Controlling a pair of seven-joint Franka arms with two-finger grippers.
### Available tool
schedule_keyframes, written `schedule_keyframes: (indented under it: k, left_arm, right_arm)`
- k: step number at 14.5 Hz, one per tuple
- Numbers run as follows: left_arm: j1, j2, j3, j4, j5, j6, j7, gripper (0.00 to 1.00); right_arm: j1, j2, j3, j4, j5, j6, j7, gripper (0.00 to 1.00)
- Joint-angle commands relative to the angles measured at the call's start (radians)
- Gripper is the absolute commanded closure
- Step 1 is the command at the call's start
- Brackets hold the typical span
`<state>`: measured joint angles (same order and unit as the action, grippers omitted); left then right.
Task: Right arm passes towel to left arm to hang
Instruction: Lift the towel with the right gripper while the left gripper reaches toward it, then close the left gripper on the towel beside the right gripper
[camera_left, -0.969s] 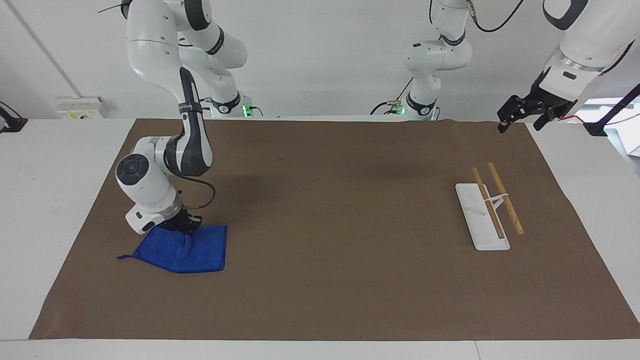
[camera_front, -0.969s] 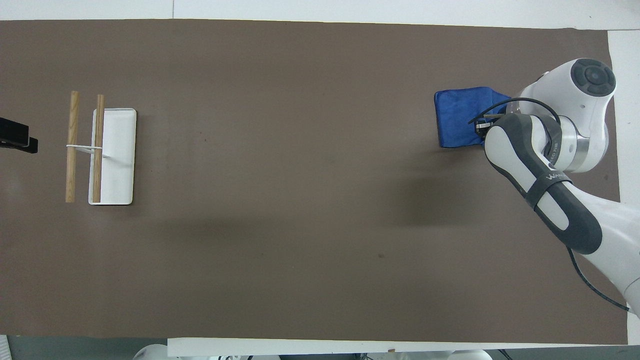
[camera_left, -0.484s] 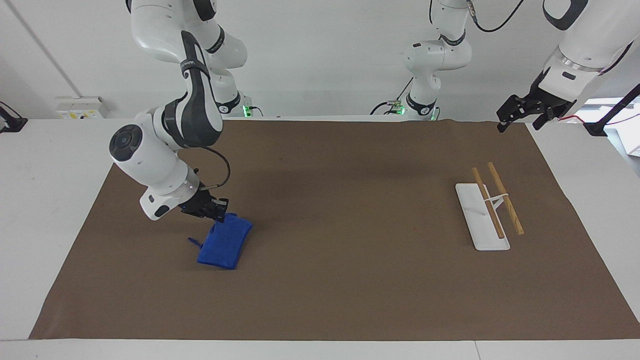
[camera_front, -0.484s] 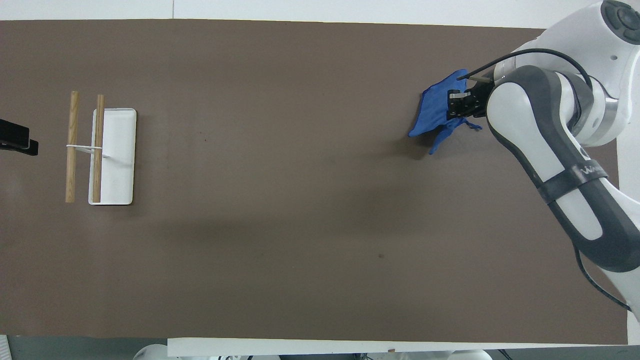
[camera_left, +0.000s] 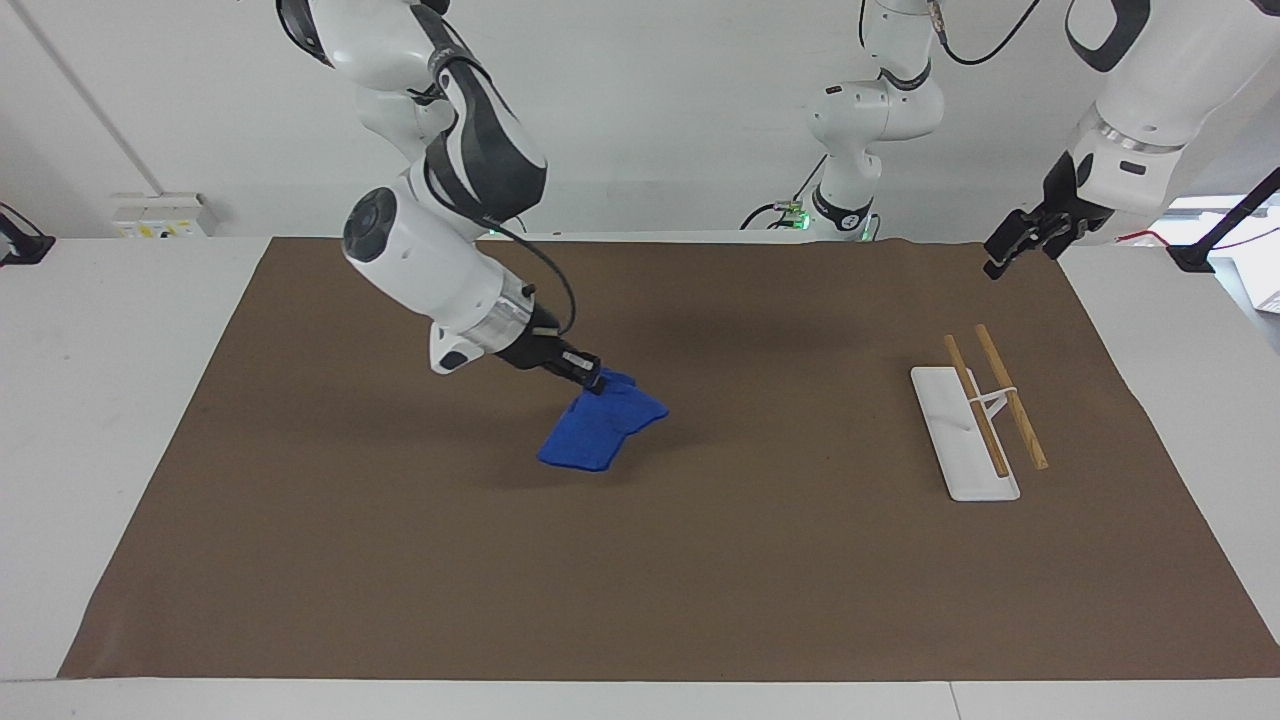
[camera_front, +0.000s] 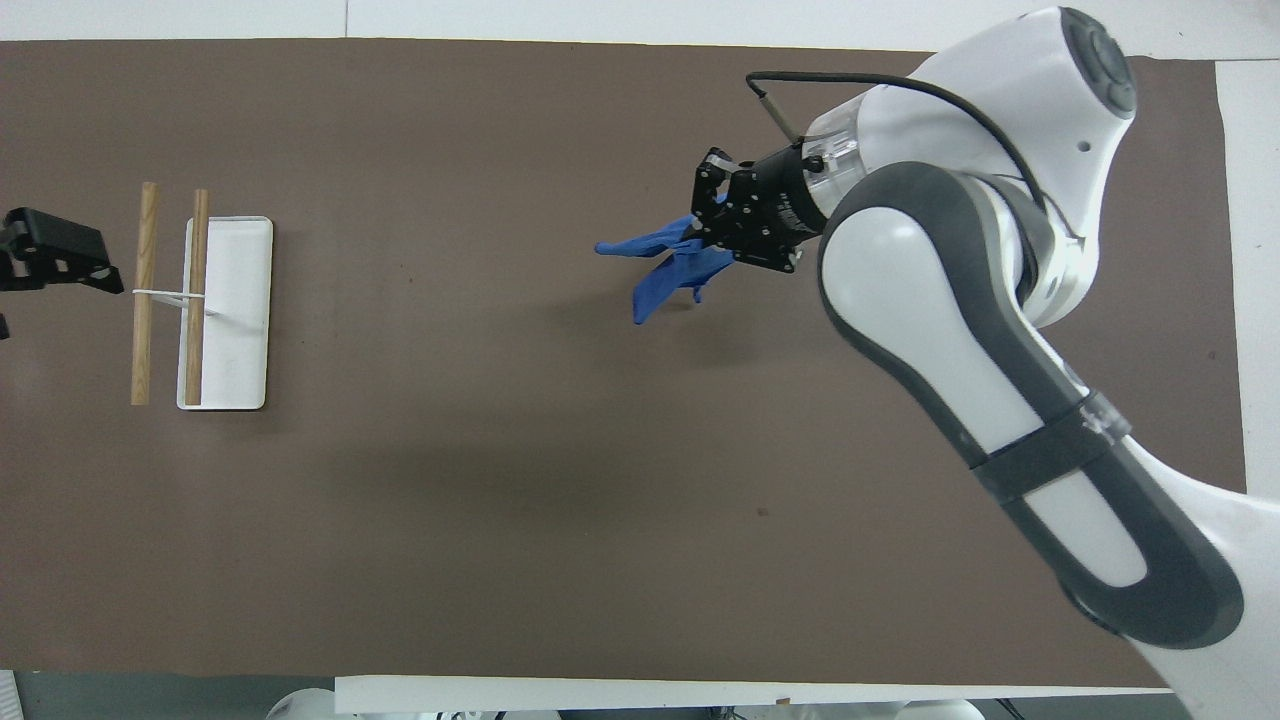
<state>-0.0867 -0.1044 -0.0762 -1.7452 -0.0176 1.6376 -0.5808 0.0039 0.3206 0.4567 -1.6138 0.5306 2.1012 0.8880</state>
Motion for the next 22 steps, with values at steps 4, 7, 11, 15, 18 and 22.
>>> schedule_keyframes:
  k: [4, 7, 11, 15, 18, 22]
  left_arm:
    - [-0.208, 0.031, 0.004, -0.132, -0.053, 0.315, -0.61, 0.0]
    - [-0.263, 0.049, 0.004, -0.135, -0.053, 0.335, -0.732, 0.0]
    - [-0.291, 0.112, 0.006, -0.131, -0.051, 0.399, -0.738, 0.1]
    - [-0.314, 0.167, 0.006, -0.125, -0.051, 0.462, -0.761, 0.26]
    - [-0.321, 0.175, 0.004, -0.125, -0.051, 0.485, -0.76, 0.41]
    - [-0.343, 0.172, 0.004, -0.125, -0.051, 0.443, -0.761, 0.61]
  right_arm:
    - [0.157, 0.006, 0.008, -0.008, 0.131, 0.232, 0.241, 1.0]
    - [0.189, 0.006, 0.007, -0.008, 0.131, 0.249, 0.292, 1.0]
    - [0.196, 0.006, 0.007, -0.008, 0.131, 0.252, 0.305, 1.0]
    - [0.197, 0.008, 0.007, -0.008, 0.129, 0.255, 0.305, 1.0]
    - [0.197, 0.008, 0.007, -0.008, 0.129, 0.255, 0.302, 1.0]
    - [0.197, 0.008, 0.007, -0.008, 0.128, 0.255, 0.298, 1.0]
